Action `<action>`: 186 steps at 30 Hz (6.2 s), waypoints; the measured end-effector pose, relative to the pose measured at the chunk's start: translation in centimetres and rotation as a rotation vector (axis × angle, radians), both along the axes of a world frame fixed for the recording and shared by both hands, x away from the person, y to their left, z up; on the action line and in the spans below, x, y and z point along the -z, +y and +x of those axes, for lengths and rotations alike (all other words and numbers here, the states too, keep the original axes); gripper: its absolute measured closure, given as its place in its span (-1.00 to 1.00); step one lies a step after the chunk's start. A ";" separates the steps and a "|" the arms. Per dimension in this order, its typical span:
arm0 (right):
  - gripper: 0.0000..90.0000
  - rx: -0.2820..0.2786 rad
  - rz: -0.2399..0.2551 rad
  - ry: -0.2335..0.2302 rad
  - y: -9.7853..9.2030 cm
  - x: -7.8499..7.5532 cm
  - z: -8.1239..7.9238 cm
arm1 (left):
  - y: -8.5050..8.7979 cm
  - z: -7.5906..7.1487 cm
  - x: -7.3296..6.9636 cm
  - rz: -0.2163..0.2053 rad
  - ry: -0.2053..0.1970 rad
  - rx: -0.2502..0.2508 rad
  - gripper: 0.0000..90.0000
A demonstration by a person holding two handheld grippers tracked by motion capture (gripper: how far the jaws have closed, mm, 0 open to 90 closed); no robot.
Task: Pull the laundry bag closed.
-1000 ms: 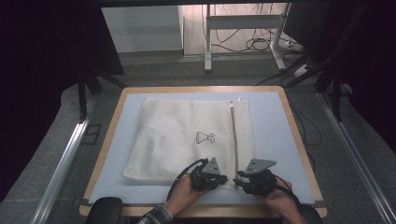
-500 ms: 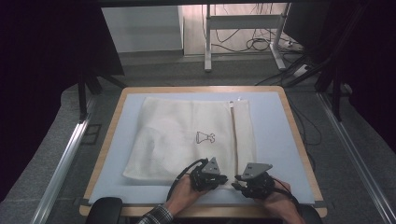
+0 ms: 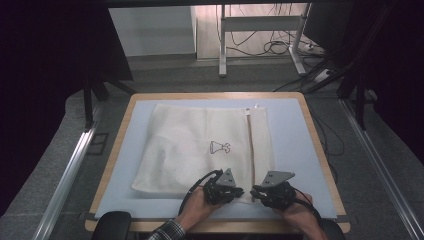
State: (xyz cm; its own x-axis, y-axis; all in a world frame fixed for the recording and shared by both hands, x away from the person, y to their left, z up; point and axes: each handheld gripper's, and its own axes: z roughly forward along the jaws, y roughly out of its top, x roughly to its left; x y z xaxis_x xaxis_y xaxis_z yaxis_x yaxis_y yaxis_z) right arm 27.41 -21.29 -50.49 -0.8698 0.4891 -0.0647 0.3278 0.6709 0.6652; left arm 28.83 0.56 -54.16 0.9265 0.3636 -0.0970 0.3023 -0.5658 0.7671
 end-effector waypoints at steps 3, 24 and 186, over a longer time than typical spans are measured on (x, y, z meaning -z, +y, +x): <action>0.50 0.036 0.022 0.046 -0.1 0.3 0.8 | 0.0 0.0 0.0 -0.001 0.001 0.000 0.89; 0.86 -0.039 0.041 0.123 0.5 0.5 1.8 | 0.0 0.0 0.0 -0.002 0.002 -0.001 0.89; 0.91 0.208 0.053 0.006 1.8 -1.2 14.2 | -1.5 -1.4 -0.1 0.013 -0.029 0.048 1.00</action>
State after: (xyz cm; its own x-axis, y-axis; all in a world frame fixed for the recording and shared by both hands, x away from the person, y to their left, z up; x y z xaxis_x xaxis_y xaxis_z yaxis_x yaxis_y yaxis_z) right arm 41.63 -19.53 -49.32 -0.7500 0.6607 -0.0296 0.4596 0.5528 0.6951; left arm 27.40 -0.89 -54.04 0.9452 0.3199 -0.0655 0.2526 -0.5893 0.7674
